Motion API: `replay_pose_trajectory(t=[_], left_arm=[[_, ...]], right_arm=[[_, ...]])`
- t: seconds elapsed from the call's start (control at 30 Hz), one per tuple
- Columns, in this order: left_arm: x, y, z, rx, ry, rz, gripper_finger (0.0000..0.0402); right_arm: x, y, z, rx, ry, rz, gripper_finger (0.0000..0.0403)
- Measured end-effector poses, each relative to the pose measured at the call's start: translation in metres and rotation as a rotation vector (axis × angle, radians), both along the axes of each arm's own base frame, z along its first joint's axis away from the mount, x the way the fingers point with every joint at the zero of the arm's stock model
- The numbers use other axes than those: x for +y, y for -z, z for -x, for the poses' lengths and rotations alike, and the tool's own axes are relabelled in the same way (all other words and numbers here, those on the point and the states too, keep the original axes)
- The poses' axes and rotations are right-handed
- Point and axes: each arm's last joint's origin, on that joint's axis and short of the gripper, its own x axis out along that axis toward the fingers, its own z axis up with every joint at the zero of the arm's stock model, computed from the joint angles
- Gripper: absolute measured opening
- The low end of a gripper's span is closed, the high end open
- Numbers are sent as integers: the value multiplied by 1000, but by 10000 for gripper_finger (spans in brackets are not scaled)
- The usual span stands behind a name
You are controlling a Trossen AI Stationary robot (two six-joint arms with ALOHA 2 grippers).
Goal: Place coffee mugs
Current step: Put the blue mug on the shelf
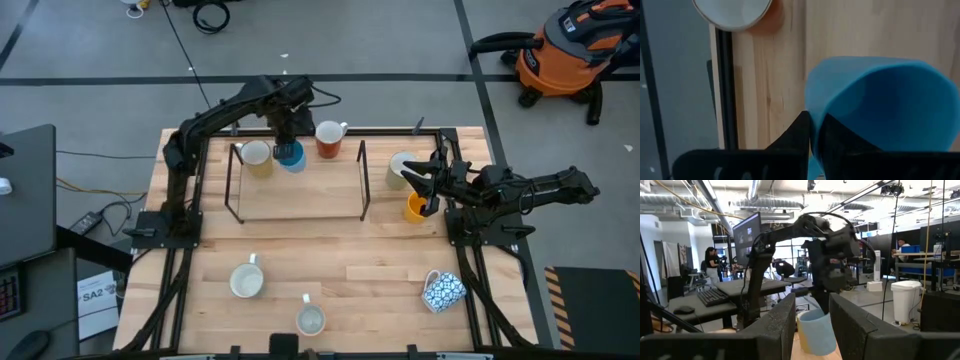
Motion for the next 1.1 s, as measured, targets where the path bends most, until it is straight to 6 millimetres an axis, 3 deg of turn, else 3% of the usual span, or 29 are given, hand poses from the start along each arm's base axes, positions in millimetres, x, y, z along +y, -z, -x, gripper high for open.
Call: replay_pose_trajectory(t=[0.67, 1.1], left_arm=[[24, 52, -17, 113, -3, 50, 30], [31, 64, -15, 181, -48, 57, 33]], right_arm=[[0, 1, 0, 15, 1, 4, 125], [0, 2, -1, 21, 2, 5, 125]])
